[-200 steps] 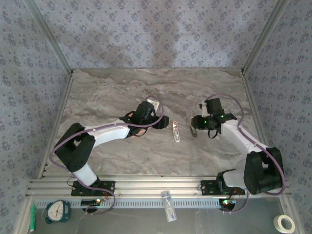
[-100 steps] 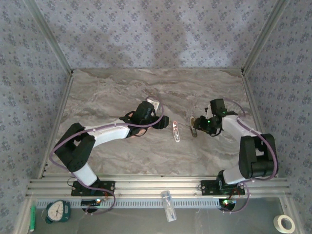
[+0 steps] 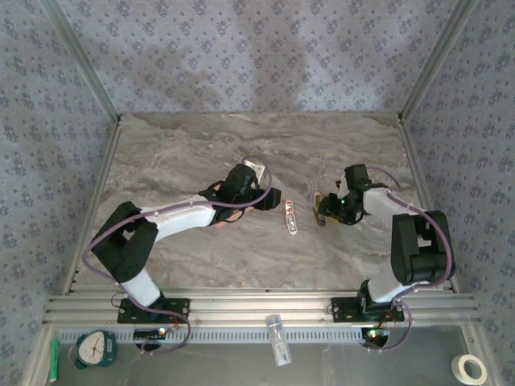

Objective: Load the staples into the stapler

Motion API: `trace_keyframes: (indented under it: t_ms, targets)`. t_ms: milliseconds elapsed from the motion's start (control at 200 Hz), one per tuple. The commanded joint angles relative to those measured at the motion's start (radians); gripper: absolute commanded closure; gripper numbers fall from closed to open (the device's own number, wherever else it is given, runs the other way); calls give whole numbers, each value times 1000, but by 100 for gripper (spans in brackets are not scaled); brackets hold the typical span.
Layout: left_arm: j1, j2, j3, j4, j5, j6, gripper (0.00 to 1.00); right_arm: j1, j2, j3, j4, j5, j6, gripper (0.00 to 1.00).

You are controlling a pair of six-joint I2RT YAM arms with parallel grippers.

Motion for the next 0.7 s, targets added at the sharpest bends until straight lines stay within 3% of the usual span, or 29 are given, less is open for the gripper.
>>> trace_keyframes:
  t_ms: [0, 695]
  targets:
    - [-10, 13, 33, -6, 14, 20, 28, -6, 17, 34, 2, -18, -5, 56]
    - [-10, 13, 27, -7, 17, 21, 28, -7, 33, 27, -46, 12, -21, 63]
